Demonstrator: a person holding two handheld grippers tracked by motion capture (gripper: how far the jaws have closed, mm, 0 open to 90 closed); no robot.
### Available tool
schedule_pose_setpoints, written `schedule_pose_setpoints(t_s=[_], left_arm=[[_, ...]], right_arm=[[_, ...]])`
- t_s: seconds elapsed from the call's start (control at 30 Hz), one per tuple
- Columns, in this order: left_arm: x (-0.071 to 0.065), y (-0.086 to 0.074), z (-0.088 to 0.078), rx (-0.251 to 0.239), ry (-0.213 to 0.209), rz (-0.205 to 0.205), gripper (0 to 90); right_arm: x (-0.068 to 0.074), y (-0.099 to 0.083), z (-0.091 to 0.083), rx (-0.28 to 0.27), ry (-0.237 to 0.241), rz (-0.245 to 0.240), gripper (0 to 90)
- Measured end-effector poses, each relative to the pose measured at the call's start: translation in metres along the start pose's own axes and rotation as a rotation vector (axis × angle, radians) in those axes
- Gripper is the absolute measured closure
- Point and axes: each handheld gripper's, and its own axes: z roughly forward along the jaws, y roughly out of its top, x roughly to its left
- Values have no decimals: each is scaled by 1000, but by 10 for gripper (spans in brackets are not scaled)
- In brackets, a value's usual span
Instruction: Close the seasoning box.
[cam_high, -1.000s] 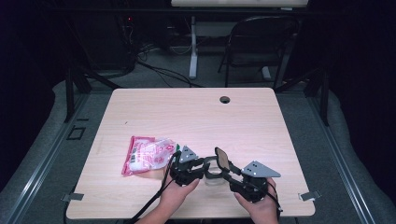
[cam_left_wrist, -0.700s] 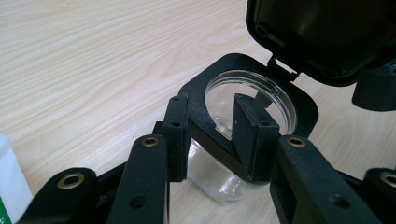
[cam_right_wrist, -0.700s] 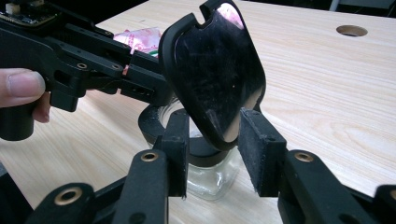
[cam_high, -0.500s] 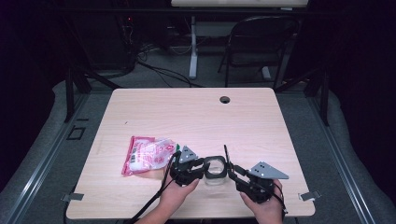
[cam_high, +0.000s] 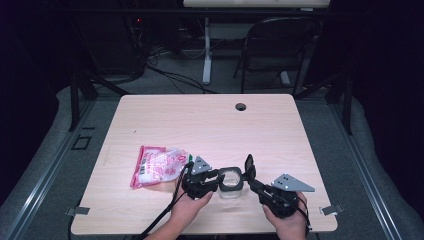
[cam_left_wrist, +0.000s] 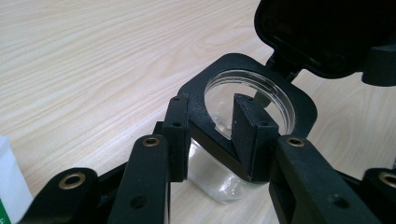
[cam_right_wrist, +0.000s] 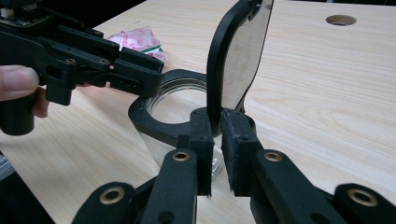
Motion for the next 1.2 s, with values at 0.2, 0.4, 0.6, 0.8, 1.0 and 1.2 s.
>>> schedule_pose_setpoints(t_s=[0.2, 0.4, 0.6, 0.8, 1.0, 1.2], left_arm=[[8, 1, -2, -26, 5, -30, 662], [13, 4, 3, -33, -15, -44, 623], [18, 11, 14, 10, -9, -65, 646], [17, 6, 11, 25, -10, -67, 664], [12, 0, 3, 25, -16, -63, 657], [7, -4, 1, 3, -16, -72, 654]], right_arm=[[-4, 1, 2, -11, -5, 26, 839], [-17, 5, 12, -28, 8, 82, 844], [-23, 11, 22, -35, 25, 93, 846], [-28, 16, 31, -34, 33, 97, 847], [-28, 24, 47, -44, 39, 116, 852], [-29, 27, 54, -49, 27, 113, 850]])
